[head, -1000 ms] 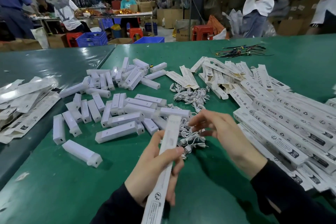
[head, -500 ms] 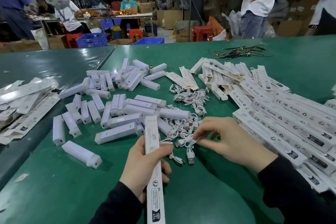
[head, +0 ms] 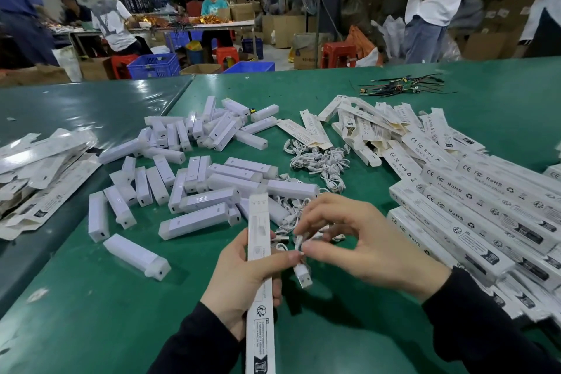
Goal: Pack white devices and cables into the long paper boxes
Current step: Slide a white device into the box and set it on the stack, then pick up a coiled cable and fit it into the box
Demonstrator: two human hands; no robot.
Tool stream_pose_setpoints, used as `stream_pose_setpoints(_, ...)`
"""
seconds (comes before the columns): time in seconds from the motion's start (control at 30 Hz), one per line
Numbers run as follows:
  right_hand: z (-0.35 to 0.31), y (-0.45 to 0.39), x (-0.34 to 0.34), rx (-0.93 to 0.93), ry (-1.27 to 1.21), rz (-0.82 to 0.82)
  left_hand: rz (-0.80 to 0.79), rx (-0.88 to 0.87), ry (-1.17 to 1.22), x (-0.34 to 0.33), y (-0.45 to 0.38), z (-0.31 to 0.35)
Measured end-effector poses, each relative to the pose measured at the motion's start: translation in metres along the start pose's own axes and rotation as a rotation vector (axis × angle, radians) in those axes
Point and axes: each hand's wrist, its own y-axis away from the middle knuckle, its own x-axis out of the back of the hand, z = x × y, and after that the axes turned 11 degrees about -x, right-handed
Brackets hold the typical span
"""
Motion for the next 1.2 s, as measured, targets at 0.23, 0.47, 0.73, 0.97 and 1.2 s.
stream_pose_setpoints(0.23,-0.003,0.001,-0.015,0.023,0.046,-0.001,0.053,0.082,0.119,0.005,-0.004,0.001)
stream_pose_setpoints(0.47,-0.005,0.0,-0.007,0.122,-0.068,0.108,0.037,0.168,0.246,0.006,-0.005,0.002)
stream_pose_setpoints(0.73,-0.006,0.005,-0.022,0.299,0.133,0.274,0.03,0.231,0.3,0.004,-0.002,0.007)
stream_pose_setpoints(0.97,-0.002,0.008,-0.036,0.42,0.476,0.436,0.043,0.29,0.334,0.002,-0.001,0.007)
stream_pose_setpoints(1.2,-0.007,0.005,-0.028,0.183,-0.012,0.356,-0.002,0.236,0.234,0.002,0.0,0.008)
